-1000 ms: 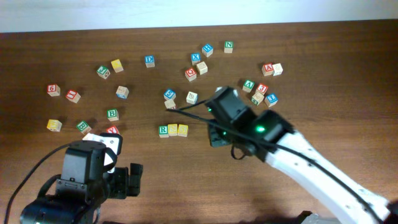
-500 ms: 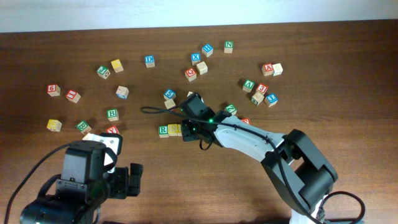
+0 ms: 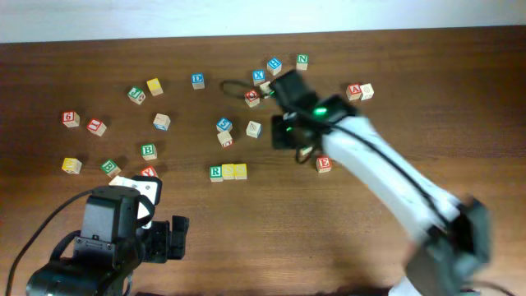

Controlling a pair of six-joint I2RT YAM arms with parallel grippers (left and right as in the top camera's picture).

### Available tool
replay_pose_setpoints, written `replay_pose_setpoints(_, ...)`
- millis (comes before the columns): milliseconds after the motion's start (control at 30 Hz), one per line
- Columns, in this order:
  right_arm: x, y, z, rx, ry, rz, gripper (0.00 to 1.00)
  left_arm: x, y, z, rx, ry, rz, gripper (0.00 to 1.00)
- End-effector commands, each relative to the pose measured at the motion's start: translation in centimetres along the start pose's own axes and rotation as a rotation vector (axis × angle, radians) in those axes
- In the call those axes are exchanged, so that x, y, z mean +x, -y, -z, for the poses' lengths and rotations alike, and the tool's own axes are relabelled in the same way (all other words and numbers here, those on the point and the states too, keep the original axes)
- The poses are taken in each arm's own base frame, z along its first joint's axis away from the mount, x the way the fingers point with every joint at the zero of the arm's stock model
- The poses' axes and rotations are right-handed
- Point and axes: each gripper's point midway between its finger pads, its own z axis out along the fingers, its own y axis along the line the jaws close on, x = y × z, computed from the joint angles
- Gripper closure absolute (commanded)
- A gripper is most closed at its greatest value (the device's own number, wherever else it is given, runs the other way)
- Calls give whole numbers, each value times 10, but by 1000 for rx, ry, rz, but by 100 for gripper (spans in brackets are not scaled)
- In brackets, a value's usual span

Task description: Spell out RSS

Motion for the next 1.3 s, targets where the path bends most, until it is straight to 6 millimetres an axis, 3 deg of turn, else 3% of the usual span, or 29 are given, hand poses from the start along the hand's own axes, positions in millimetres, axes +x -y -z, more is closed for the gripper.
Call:
replay_pose_setpoints(0,-2,15,111,-15,172,40,96,-1,0,2,0,9,-11,1)
replay_pose_setpoints(67,33,38,146,11,125,45,96,-1,0,2,0,9,-11,1)
replay_pose_setpoints(133,70,60,157,51,66,53,95,-1,0,2,0,9,-11,1)
replay_pose_setpoints(233,135,90,146,68,50,-34,95,-1,0,2,0,9,-11,1)
replay_pose_setpoints(333,186,98,136,-64,74,-102,94,-1,0,2,0,9,-11,1)
replay_pose_setpoints(400,202,90,149,-203,89,-100,2,-1,0,2,0,9,-11,1)
replay_pose_setpoints(500,216,73,172,-392,94,-82,2,-1,0,2,0,9,-11,1)
replay_pose_setpoints(733,216,84,172,-343,136,-28,2,-1,0,2,0,9,-11,1)
replay_pose_setpoints(900,168,109,174,-167,421,147,2,-1,0,2,0,9,-11,1)
replay_pose_setpoints(1000,150,122,160,-120,516,219,2,-1,0,2,0,9,-11,1)
replay_pose_setpoints(1100,140,122,145,-110,659,464,2,-1,0,2,0,9,-11,1)
replay_pose_setpoints(1267,136,155,114,22,796,429,2,-1,0,2,0,9,-11,1)
